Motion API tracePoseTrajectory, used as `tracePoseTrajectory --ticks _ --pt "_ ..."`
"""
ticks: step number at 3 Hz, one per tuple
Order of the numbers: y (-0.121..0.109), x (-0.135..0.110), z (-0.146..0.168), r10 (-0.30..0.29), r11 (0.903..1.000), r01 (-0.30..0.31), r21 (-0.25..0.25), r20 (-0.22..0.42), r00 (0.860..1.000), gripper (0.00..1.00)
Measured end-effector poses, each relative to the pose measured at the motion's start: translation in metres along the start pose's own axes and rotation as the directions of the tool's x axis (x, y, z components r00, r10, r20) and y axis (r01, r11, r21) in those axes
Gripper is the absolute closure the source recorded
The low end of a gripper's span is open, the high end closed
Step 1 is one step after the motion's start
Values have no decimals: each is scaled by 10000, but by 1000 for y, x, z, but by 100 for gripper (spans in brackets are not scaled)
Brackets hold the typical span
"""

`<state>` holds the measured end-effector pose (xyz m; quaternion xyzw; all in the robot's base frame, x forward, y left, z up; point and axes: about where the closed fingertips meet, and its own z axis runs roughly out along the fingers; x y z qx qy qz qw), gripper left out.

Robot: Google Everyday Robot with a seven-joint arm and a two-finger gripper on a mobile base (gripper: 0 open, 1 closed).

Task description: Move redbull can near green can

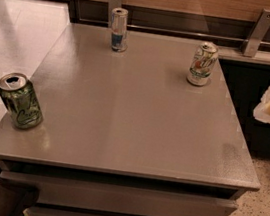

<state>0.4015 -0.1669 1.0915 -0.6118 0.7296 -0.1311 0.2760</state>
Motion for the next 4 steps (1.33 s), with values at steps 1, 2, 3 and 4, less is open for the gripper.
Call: tracePoseTrajectory --ticks 1,2,3,4 --pt "0 0 0 0 10000 0 0 0 10000 0" --pt "0 0 0 10 10000 -10 22 12 10000 0" --pt "-13 -18 13 800 9952 -850 491 949 9923 0" --pt "-2 -43 60 2807 9592 -2800 -377 2423 9287 0"
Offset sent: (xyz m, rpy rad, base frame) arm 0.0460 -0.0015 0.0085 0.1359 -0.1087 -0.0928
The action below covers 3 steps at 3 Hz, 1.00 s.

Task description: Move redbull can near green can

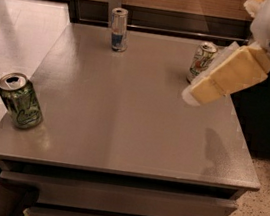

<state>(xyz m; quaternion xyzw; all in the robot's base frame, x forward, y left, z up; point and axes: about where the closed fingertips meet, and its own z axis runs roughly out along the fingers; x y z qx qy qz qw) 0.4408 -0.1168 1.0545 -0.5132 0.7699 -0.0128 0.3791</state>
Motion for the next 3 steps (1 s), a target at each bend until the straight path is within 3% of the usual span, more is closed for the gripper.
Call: tracePoseTrajectory --ticks 1,2,3 --pt "4 -26 52 1607 9858 -1502 -751 1636 9733 0" --pt "-12 -53 97 2594 9651 -2313 -1229 3261 9091 0" --pt "-68 -81 126 2891 9514 -3026 -566 5021 8150 0"
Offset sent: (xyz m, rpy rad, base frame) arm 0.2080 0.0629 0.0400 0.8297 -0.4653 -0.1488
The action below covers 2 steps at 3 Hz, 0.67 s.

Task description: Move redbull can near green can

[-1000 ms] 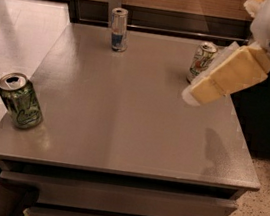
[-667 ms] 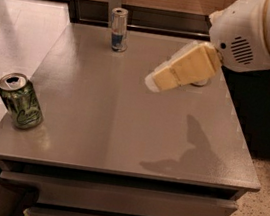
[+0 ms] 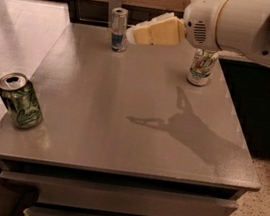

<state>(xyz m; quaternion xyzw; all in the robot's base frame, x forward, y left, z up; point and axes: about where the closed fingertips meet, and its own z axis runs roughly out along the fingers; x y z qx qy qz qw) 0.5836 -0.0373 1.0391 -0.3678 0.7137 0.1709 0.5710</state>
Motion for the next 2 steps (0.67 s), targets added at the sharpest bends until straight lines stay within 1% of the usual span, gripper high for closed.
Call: tracePoseTrajectory --ticks 1,2 --pt "-50 -37 21 41 9849 -250 1715 1210 9926 0" --pt "-50 -37 21 41 9849 -250 1715 1210 9926 0"
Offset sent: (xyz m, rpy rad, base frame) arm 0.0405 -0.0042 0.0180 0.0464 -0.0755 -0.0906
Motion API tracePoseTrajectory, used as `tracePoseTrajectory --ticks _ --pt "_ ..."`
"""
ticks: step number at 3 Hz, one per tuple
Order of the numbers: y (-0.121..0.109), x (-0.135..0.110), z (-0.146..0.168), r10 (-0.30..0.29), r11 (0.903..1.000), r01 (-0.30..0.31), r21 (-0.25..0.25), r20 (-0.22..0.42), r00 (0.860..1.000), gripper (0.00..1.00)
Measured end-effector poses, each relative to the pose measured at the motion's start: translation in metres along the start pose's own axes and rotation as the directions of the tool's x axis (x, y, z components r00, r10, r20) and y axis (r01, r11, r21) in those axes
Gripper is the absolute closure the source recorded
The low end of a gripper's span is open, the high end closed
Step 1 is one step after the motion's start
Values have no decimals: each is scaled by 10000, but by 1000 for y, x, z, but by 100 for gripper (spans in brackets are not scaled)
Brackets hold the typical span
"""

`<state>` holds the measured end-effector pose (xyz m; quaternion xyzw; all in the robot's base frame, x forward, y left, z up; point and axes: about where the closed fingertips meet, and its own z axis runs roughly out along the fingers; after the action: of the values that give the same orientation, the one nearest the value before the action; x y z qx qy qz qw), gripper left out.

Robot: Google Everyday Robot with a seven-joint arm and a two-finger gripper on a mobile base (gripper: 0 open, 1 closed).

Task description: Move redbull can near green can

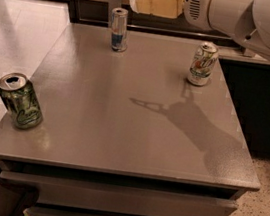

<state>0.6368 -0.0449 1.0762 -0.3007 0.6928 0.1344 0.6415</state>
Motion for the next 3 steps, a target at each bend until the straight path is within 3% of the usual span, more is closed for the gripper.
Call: tracePoseTrajectory --ticks 1,2,3 --pt "-1 21 22 267 9996 -267 25 -250 9993 0" --pt "-4 65 80 966 9953 -964 64 -588 9936 0" --pt "-4 89 117 1542 9880 -1537 142 -576 9864 0"
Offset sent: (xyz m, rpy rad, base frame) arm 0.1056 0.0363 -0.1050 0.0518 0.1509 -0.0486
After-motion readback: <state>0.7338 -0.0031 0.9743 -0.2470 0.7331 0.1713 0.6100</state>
